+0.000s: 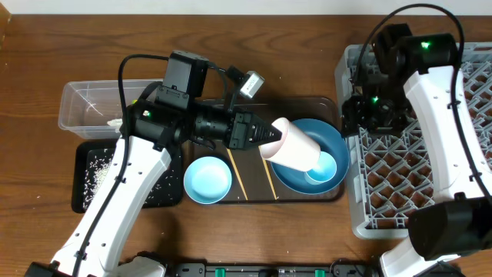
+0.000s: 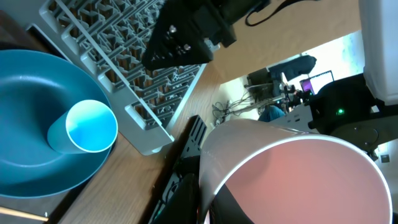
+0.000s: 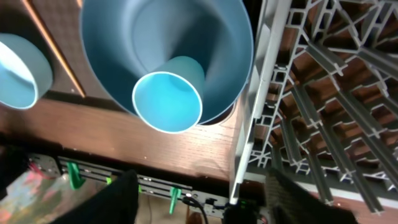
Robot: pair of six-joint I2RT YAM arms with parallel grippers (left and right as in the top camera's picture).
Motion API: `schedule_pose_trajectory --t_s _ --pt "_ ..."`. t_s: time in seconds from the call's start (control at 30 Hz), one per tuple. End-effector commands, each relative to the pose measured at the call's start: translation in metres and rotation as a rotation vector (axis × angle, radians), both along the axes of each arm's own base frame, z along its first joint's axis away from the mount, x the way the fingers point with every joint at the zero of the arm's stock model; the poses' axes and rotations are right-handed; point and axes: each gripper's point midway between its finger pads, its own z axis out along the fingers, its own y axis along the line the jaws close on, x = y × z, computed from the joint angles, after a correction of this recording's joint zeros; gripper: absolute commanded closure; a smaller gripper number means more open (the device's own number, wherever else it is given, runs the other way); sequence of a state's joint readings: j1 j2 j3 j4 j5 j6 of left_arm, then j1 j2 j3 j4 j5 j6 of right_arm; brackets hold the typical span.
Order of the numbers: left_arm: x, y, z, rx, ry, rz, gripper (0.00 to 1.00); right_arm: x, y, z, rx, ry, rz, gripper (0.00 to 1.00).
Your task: Sort waste into correct bins and load items into the dishwasher rack
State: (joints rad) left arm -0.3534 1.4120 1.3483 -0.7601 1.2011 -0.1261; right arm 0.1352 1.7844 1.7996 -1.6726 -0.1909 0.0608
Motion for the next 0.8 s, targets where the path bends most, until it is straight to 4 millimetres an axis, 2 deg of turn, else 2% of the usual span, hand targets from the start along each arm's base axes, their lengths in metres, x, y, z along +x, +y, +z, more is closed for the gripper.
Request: schedule_pose_trajectory --t_s 0.0,0.07,0.17,0.3,0.43,0.53,0.63,0.73,0.77 --pt "-0.001 0.000 -0.003 -0.005 -0.004 -0.014 0.90 -0.006 -0.003 -0.013 -0.029 0.031 -0.035 0.42" --pt "-0.001 0.001 -0.003 -0.004 0.001 -0.014 0.90 -0.004 -0.009 -0.027 -0.076 0.035 -0.067 0.44" --pt "-0.002 0.001 -0.003 -0.003 0.003 -0.014 0.90 0.004 -0.029 -0.049 -0.200 0.004 -0.132 0.50" --pt "-0.002 0.001 -0.004 -0.002 0.007 -0.014 0.90 0.010 -0.033 -0.068 -0.226 -0.018 -0.138 0.52" --pt "-0.002 0.001 -0.004 -0.001 0.009 -0.015 0.90 0.010 -0.031 -0.085 -0.224 -0.025 -0.131 0.66" --pt "-0.002 0.001 -0.004 -0.001 0.002 -0.017 0.90 0.010 -0.030 -0.097 -0.223 -0.030 -0.129 0.80" --pt "-0.002 0.001 -0.004 -0.001 0.000 -0.018 0.90 0.009 -0.030 -0.106 -0.219 -0.030 -0.130 0.83" --pt "-0.002 0.001 -0.004 -0.001 0.000 -0.018 0.90 0.007 -0.030 -0.110 -0.221 -0.024 -0.129 0.99" --pt "-0.002 0.001 -0.004 -0.001 0.000 -0.018 0.89 0.006 -0.030 -0.110 -0.221 -0.022 -0.129 0.99"
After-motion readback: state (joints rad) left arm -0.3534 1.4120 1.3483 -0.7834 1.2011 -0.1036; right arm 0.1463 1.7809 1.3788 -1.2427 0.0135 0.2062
